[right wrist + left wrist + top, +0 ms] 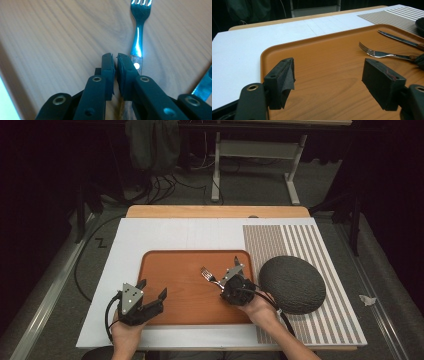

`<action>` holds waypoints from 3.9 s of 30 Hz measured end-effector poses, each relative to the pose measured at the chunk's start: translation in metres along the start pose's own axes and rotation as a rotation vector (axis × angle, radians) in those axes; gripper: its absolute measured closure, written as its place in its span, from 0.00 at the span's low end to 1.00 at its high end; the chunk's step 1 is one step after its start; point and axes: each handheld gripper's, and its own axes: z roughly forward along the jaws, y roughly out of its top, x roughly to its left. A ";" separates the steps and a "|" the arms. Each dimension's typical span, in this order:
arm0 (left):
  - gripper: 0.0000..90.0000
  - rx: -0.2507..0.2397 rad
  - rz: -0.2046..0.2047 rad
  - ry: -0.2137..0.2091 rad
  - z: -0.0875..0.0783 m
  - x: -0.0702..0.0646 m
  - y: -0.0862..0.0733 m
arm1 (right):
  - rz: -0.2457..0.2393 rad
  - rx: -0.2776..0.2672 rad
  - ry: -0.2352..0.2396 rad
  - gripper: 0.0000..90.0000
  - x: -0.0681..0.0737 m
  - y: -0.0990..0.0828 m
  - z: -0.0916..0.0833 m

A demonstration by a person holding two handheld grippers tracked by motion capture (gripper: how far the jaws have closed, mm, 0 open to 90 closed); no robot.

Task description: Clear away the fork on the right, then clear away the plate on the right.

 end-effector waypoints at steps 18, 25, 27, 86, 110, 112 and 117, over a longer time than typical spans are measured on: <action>0.29 -0.001 -0.001 0.000 0.000 0.000 0.000 | 0.037 -0.012 -0.019 0.95 -0.016 -0.002 0.002; 0.29 0.000 0.000 -0.001 0.000 0.000 0.000 | 0.064 -0.015 -0.024 0.95 -0.023 -0.003 0.002; 0.29 0.000 0.000 -0.001 0.000 0.000 0.000 | 0.068 -0.017 -0.026 0.95 -0.026 -0.003 0.002; 0.29 0.002 -0.002 -0.004 0.000 0.000 0.000 | 0.116 -0.179 -0.051 0.63 -0.033 -0.037 -0.032; 0.29 0.003 0.004 0.002 0.000 -0.001 0.000 | 0.162 -0.325 -0.056 0.51 -0.041 -0.078 -0.061; 0.29 0.001 0.003 0.004 0.000 -0.001 0.000 | 0.168 -0.341 -0.058 0.50 -0.041 -0.082 -0.063; 0.29 0.001 0.004 0.004 -0.001 -0.001 0.000 | 0.186 -0.376 -0.070 0.47 -0.043 -0.092 -0.068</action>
